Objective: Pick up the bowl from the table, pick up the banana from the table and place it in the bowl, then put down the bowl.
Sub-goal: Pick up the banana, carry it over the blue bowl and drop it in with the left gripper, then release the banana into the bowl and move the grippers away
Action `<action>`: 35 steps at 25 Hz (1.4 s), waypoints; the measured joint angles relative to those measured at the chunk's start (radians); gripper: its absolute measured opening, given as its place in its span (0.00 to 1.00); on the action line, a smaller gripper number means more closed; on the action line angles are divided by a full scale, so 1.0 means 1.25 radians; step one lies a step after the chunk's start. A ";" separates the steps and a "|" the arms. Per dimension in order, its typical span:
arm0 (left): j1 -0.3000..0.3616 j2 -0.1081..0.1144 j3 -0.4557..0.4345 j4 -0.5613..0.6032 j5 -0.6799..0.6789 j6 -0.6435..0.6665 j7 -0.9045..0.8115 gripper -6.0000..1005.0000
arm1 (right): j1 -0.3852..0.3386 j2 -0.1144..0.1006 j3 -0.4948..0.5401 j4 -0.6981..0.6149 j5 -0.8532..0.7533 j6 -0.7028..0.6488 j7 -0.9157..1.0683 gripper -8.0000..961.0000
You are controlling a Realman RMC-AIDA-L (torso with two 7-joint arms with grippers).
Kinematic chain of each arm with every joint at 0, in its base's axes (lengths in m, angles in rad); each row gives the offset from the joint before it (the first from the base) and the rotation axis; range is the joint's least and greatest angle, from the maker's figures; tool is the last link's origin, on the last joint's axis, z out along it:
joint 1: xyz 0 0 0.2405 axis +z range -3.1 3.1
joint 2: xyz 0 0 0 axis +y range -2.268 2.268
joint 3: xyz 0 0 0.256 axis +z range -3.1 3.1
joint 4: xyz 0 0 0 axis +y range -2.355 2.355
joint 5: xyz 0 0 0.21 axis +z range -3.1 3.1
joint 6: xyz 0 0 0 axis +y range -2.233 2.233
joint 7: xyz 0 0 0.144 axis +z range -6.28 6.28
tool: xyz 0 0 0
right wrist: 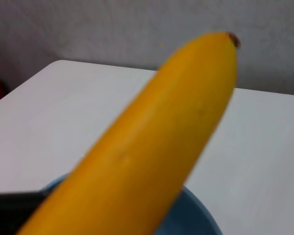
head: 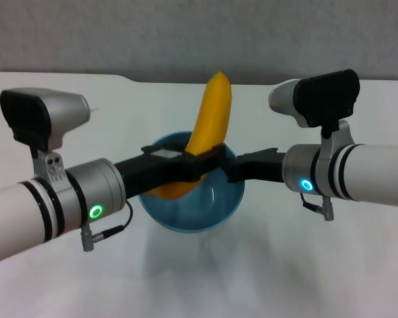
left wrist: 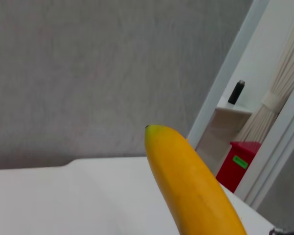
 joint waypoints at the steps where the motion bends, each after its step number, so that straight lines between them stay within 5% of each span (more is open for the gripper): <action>1: -0.001 0.000 0.001 0.006 -0.002 -0.001 0.005 0.56 | 0.000 0.000 0.000 0.000 0.000 0.000 0.000 0.05; 13: -0.008 -0.001 0.002 0.062 -0.012 0.003 0.041 0.58 | -0.007 0.000 0.006 0.002 0.002 0.002 0.000 0.05; 17: -0.004 0.000 -0.007 0.063 -0.013 0.003 0.046 0.66 | -0.010 -0.002 0.007 -0.001 0.002 0.006 0.000 0.05; 26: 0.050 0.004 -0.122 0.051 -0.010 -0.004 0.089 0.91 | -0.002 -0.004 0.054 -0.055 0.000 0.075 -0.005 0.06; 35: 0.110 0.000 -0.213 0.074 -0.014 0.026 0.148 0.90 | 0.056 -0.002 0.094 -0.147 0.006 0.107 -0.031 0.06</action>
